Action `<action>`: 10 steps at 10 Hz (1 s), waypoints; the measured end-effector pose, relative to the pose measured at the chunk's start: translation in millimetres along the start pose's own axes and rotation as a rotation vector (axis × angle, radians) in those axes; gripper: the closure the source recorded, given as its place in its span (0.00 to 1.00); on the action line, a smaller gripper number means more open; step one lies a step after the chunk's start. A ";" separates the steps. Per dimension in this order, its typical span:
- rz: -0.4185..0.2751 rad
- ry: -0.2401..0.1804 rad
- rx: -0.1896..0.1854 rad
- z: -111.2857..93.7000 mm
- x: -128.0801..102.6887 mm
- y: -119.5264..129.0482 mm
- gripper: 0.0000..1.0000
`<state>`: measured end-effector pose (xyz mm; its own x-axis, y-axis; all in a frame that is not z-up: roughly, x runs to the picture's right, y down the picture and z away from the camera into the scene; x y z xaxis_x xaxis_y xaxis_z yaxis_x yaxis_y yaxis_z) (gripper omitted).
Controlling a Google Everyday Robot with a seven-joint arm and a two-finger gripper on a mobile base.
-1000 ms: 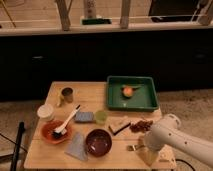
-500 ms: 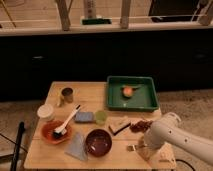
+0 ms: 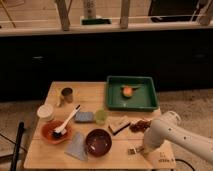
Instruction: Place fork in purple bowl
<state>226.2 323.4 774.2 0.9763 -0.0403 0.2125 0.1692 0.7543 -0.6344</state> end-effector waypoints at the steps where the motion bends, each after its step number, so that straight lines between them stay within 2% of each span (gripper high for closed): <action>1: 0.004 0.000 0.000 -1.5 1.9 1.4 1.00; 5: -0.013 -0.001 0.000 -6.3 0.1 -1.4 1.00; 10: -0.104 -0.032 -0.009 -40.3 -27.9 -21.9 1.00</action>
<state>200.7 281.6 752.2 0.9486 -0.0974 0.3012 0.2712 0.7409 -0.6144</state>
